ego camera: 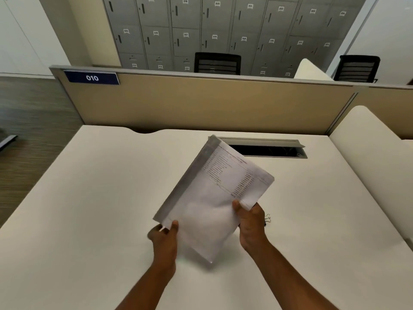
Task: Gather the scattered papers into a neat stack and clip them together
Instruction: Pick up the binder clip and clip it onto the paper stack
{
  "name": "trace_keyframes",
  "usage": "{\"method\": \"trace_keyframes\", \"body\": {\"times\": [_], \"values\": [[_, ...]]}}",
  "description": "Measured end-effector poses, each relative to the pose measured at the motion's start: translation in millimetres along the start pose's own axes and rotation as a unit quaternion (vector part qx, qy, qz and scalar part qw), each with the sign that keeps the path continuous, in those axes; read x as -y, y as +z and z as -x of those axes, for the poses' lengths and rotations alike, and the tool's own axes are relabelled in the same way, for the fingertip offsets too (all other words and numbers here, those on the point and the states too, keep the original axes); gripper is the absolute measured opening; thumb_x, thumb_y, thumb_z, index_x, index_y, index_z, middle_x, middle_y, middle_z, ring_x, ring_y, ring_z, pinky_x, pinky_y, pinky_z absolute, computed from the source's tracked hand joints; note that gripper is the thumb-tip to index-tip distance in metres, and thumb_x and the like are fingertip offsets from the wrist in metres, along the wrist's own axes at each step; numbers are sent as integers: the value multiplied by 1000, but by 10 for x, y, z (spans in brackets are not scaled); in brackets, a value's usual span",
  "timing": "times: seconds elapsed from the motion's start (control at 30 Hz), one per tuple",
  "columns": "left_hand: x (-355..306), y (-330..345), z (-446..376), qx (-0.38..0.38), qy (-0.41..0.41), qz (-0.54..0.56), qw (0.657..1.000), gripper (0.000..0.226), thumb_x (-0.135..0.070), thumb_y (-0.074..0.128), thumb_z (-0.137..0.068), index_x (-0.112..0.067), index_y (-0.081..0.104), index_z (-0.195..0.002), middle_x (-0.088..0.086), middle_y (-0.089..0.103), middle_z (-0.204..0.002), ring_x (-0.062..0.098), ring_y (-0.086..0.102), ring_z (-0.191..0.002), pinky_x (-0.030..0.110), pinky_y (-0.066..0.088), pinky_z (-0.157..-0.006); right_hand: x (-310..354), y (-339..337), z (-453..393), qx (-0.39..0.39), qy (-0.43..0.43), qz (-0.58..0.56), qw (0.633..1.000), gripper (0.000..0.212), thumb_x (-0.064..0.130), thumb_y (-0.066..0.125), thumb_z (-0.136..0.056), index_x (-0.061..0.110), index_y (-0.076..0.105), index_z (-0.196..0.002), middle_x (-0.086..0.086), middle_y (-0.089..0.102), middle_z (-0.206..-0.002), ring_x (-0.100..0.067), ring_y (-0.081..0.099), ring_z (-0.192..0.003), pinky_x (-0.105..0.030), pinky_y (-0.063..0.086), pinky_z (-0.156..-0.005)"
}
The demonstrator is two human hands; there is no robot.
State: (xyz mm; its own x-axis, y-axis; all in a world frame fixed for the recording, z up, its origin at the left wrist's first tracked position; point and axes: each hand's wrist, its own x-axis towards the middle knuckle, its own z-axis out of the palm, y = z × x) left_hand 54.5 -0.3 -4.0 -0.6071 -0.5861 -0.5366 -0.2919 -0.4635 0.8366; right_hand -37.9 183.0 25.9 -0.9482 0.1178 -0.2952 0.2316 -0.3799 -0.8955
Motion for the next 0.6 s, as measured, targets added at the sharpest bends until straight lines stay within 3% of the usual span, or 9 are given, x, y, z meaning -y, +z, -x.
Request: {"method": "trace_keyframes", "body": {"times": [0.1,0.2,0.27,0.33,0.43,0.53,0.6], "values": [[-258,-35,-55,-34,129,-137,982,70,-32,70,-89,-12,29,-142,2,40,-144,21,47,-126,33,40,-99,120,-103,-16,23,-26,66,997,28,0,74,-86,7,69,-112,-9,78,-106,-22,75,-89,-28,60,-73],[-616,64,-47,63,272,-223,934,57,-32,64,-93,-20,38,-142,-13,45,-141,3,42,-129,27,37,-107,202,-171,-12,48,-47,120,990,24,4,75,-88,11,70,-110,-1,79,-101,-16,76,-85,-23,59,-68],[-787,179,2,134,307,-247,909,42,-30,57,-98,-26,43,-137,-26,53,-129,-10,50,-119,13,41,-97,237,-166,11,61,-60,137,987,22,5,74,-89,13,70,-109,3,79,-99,-14,76,-85,-21,59,-67],[-844,254,35,151,347,-268,886,28,-30,51,-101,-30,49,-128,-30,59,-114,-13,57,-104,4,45,-80,258,-128,41,72,-70,141,985,21,5,73,-90,14,70,-109,4,79,-99,-12,75,-85,-21,59,-68],[-816,305,80,98,370,-246,890,14,-21,45,-103,-24,56,-111,-19,64,-97,-2,63,-88,10,48,-65,279,-61,81,79,-84,145,983,19,3,72,-91,13,70,-107,4,78,-97,-14,75,-85,-23,60,-70],[-760,294,135,58,397,-213,891,18,-8,41,-103,-20,55,-100,-8,64,-87,4,61,-78,11,45,-59,288,-13,126,74,-116,156,978,16,6,71,-93,17,68,-104,5,77,-93,-17,73,-86,-28,62,-71],[-733,275,187,58,431,-193,880,26,-4,41,-97,-27,52,-92,-9,61,-79,5,56,-69,11,41,-55,268,11,168,65,-146,160,974,13,8,69,-94,17,68,-103,0,75,-95,-20,72,-88,-32,63,-74]]}}
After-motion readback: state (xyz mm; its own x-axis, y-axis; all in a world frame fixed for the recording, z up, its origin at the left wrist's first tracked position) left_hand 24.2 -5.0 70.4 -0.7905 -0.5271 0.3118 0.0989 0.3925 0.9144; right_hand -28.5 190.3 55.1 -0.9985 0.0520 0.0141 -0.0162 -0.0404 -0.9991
